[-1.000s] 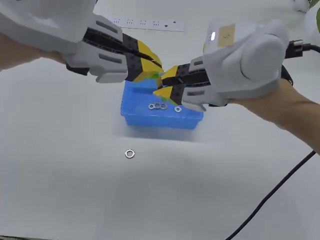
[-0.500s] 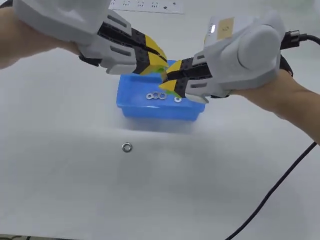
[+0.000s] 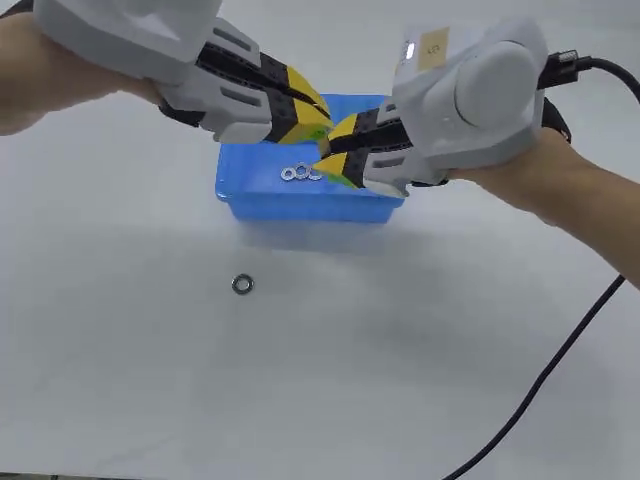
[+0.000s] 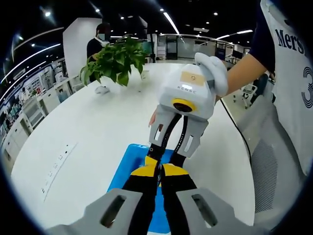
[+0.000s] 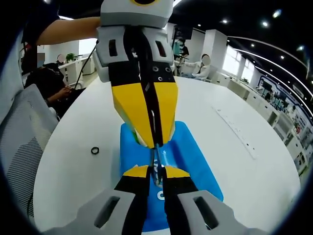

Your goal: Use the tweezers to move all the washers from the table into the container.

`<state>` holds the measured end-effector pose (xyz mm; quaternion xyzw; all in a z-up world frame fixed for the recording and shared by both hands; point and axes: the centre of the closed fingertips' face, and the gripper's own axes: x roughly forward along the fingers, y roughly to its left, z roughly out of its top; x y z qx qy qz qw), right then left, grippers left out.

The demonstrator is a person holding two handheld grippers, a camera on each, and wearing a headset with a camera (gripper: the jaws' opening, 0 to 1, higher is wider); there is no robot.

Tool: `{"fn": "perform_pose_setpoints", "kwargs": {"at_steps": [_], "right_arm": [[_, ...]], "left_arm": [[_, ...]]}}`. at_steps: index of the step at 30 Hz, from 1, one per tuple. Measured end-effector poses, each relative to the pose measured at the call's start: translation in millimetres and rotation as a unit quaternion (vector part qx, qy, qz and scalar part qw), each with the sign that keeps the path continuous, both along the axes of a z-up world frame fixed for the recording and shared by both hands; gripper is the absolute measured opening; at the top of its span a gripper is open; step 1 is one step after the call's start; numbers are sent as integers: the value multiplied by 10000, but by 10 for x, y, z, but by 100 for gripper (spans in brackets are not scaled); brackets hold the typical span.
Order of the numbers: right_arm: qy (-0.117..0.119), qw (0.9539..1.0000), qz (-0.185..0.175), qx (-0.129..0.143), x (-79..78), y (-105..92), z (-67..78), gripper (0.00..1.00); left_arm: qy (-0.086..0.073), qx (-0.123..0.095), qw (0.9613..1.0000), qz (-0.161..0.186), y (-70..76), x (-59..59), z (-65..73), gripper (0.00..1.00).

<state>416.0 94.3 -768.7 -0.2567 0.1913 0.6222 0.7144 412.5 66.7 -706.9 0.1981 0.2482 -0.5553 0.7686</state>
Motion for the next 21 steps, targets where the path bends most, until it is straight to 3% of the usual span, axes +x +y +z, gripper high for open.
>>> {"fn": "perform_pose_setpoints", "kwargs": {"at_steps": [11, 21], "right_arm": [[93, 9999, -14, -42, -5, -11, -71, 11], [0, 10000, -47, -29, -21, -32, 33, 11]], "left_arm": [[127, -12, 9999, -24, -25, -5, -78, 6], [30, -14, 10000, -47, -43, -57, 30, 6]]}}
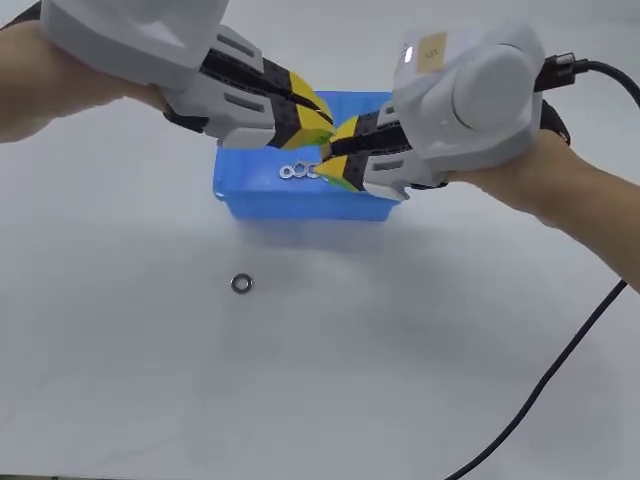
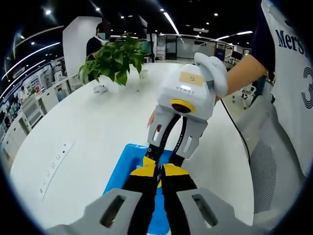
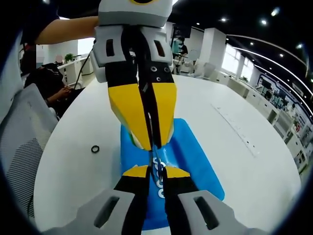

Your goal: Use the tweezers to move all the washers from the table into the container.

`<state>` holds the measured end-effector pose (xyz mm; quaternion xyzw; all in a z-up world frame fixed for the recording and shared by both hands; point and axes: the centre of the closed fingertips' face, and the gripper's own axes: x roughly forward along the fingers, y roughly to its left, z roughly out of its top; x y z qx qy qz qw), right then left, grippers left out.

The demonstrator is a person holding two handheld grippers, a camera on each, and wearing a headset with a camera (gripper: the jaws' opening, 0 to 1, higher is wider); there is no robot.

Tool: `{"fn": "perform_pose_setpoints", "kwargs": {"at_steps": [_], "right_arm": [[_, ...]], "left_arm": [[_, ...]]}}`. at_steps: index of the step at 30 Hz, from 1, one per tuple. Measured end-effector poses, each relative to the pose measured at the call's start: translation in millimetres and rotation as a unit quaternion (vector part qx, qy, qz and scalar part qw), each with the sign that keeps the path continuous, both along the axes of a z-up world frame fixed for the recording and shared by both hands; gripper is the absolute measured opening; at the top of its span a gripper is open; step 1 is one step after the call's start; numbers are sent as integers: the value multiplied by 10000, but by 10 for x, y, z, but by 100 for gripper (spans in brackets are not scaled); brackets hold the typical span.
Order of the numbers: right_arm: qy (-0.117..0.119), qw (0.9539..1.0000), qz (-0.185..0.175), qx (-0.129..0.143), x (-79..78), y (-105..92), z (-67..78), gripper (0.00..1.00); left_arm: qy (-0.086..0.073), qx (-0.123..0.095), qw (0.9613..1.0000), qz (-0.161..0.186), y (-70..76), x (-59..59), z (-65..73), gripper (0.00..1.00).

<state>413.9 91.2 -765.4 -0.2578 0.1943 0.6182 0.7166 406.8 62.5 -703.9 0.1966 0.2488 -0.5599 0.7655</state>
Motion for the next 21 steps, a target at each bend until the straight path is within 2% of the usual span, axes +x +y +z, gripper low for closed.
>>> {"fn": "perform_pose_setpoints", "kwargs": {"at_steps": [5, 12, 16, 21], "right_arm": [[-94, 9999, -52, 88, -11, -6, 126, 11], [-249, 9994, -90, 226, -155, -1, 380, 11], [-268, 9992, -52, 276, -285, 27, 470, 11], [-347, 9989, 78, 314, -460, 115, 574, 11]], "left_arm": [[-163, 29, 9999, -34, -4, -53, 147, 6], [-385, 54, 9992, -75, 9, -204, 373, 6], [-441, 58, 9990, -56, 55, -329, 455, 6], [-500, -26, 9986, 143, 133, -571, 585, 6]]}}
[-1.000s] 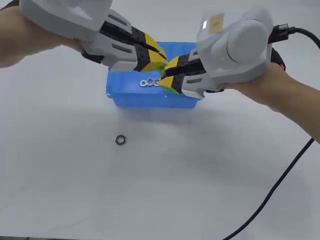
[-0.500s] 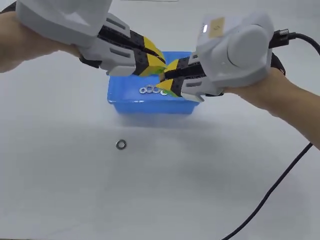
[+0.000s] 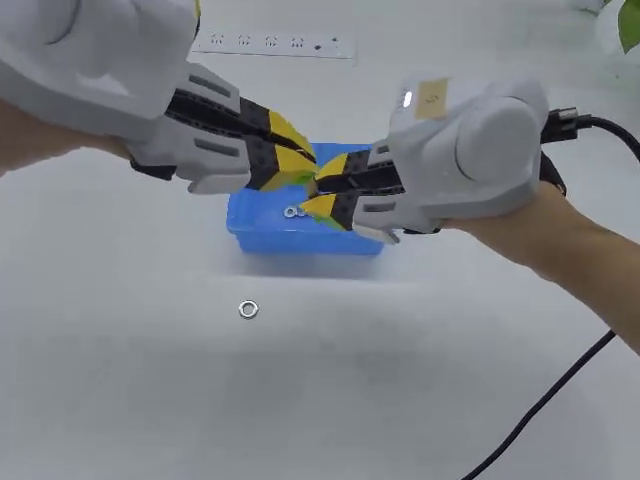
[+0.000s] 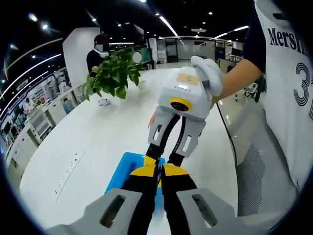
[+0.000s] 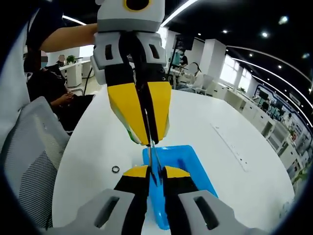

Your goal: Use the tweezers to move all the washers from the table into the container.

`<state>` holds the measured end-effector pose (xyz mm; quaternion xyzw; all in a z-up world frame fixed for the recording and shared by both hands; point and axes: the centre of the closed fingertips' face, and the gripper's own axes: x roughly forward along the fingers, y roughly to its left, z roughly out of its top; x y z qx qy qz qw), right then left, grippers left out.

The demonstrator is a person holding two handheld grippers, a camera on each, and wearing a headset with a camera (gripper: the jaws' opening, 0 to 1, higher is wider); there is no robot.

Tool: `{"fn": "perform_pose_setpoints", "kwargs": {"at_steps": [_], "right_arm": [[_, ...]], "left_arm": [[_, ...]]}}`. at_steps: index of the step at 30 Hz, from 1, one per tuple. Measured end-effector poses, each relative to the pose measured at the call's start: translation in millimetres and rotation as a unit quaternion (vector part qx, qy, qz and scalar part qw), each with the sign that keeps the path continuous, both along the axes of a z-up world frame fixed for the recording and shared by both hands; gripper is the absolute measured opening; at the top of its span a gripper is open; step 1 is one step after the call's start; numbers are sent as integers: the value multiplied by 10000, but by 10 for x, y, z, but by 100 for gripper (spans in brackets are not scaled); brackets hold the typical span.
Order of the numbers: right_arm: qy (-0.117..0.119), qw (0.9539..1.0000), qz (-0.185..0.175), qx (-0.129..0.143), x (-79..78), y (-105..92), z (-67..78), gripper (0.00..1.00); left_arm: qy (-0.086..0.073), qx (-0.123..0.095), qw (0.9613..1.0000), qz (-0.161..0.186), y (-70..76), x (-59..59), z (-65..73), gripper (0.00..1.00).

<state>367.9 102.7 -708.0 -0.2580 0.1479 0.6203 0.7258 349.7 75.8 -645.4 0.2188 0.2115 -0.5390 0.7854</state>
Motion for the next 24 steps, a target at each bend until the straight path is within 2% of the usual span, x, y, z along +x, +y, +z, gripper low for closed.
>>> {"fn": "perform_pose_setpoints", "kwargs": {"at_steps": [4, 5, 6, 7, 9, 14, 24], "right_arm": [[-21, 9998, 183, -14, -219, 85, 49, 11], [7, 9998, 212, 1, -292, 117, 52, 11], [30, 9997, 244, 8, -346, 137, 51, 11], [54, 9996, 282, 24, -425, 165, 49, 11], [93, 9993, 365, 33, -556, 209, 25, 11], [198, 9983, 545, -54, -780, 267, -43, 11], [276, 9973, 672, -61, -961, 374, -70, 11]], "left_arm": [[-17, -4, 10000, 86, 62, -183, 32, 6], [-138, 87, 9998, 109, 93, -229, 38, 6], [-120, 111, 9998, 112, 100, -276, 38, 6], [-28, 104, 9999, 99, 105, -365, 34, 6], [-27, 120, 9999, 81, 122, -480, 15, 6], [98, 113, 9998, 143, 192, -675, -47, 6], [186, 16, 9992, 340, 320, -843, -66, 6]]}}
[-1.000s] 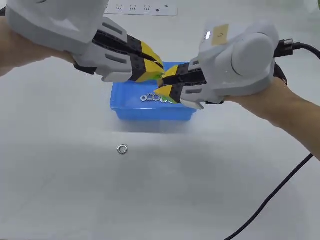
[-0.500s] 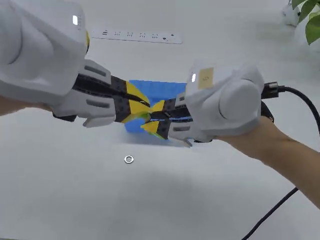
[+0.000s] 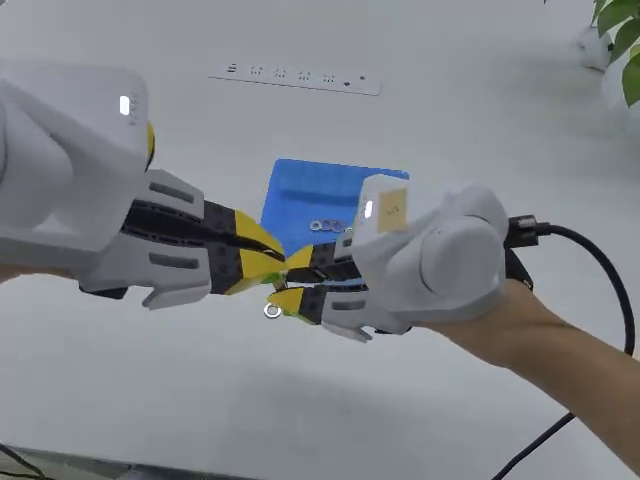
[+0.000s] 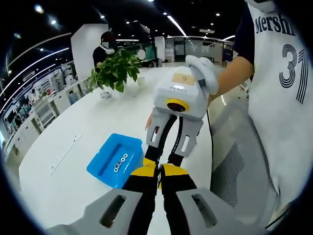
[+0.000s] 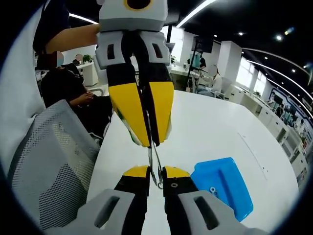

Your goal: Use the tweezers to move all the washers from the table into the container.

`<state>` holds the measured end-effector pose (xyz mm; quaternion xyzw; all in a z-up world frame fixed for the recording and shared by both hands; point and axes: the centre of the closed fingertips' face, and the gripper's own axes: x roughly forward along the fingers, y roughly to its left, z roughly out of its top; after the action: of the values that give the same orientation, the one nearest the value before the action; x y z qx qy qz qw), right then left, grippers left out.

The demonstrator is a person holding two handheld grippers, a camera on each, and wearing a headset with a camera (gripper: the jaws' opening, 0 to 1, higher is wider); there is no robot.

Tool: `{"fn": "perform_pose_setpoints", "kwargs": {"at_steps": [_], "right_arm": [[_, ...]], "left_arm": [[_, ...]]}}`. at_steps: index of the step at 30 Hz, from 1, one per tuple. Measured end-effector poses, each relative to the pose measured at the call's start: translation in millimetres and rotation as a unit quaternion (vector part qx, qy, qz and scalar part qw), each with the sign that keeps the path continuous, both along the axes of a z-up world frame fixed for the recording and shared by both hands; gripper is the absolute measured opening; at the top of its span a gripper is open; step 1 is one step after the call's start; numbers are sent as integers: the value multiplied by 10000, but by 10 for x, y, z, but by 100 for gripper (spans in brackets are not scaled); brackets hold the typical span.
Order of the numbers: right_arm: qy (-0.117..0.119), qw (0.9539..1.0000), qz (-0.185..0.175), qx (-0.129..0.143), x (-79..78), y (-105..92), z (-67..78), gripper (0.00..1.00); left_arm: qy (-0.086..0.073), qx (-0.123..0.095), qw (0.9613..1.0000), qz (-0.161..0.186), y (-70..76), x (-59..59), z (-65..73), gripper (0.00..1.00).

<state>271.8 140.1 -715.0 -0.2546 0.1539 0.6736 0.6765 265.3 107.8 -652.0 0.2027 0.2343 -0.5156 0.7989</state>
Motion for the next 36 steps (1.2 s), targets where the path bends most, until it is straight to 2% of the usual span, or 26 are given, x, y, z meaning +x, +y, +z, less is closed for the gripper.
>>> {"fn": "perform_pose_setpoints", "kwargs": {"at_steps": [7, 14, 24, 27, 36], "right_arm": [[75, 9999, 83, -41, -88, 93, -84, 11], [132, 9998, 86, -117, -64, 156, -185, 11], [158, 9996, 80, -219, 27, 239, -325, 11], [253, 9994, 7, -237, 78, 250, -379, 11], [363, 9989, -19, -298, 120, 218, -482, 11]], "left_arm": [[78, -38, 9998, 154, 96, -61, -81, 6], [152, -80, 9994, 312, 179, -40, -172, 6], [241, -80, 9988, 408, 265, 80, -314, 6], [299, -132, 9984, 468, 267, 165, -370, 6], [472, -362, 9966, 569, 265, 198, -472, 7]]}}
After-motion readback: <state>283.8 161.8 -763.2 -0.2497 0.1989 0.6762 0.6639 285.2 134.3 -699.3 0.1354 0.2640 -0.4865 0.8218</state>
